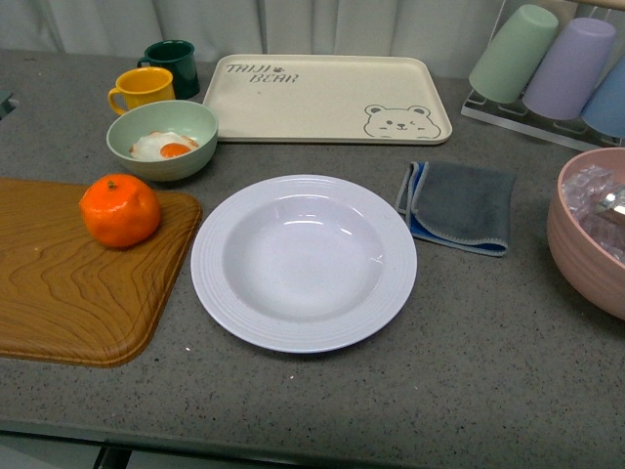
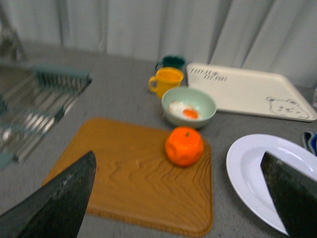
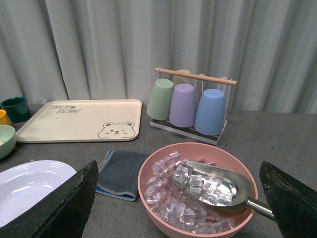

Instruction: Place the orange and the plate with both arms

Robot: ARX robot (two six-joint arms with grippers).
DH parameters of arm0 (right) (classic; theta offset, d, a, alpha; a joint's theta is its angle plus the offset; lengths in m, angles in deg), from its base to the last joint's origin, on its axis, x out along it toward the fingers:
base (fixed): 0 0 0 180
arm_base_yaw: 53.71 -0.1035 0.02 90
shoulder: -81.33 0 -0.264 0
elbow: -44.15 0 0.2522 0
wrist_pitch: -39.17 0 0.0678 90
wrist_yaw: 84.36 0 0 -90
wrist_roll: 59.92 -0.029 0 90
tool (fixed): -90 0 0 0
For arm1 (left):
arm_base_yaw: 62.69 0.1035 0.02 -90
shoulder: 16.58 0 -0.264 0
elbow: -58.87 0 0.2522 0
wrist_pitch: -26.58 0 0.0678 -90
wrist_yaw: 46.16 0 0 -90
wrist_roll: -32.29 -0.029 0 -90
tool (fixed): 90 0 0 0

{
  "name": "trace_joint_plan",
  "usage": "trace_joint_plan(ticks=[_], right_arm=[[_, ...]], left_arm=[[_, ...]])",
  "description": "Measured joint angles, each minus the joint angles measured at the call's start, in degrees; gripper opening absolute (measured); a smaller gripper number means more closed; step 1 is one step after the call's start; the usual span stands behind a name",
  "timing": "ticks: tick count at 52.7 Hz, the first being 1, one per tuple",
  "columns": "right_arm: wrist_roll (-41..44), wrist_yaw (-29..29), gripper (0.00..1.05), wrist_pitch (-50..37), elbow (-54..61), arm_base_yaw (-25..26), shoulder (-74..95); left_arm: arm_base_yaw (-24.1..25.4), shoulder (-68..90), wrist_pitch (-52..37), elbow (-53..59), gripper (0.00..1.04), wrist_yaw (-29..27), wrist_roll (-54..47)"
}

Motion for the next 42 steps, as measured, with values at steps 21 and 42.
trace_joint_plan(ticks=[21,42], right_arm=[[0.0,0.0,0.95,0.0,0.0,0.0,0.0],[0.0,0.0,0.95,0.0,0.0,0.0,0.0]], left_arm=[[-0.7,48.9,-31.8,-9.0,0.98,3.8,8.7],[-1.4,88.7,-29.8,-32.6,0.98,6.8,7.2]])
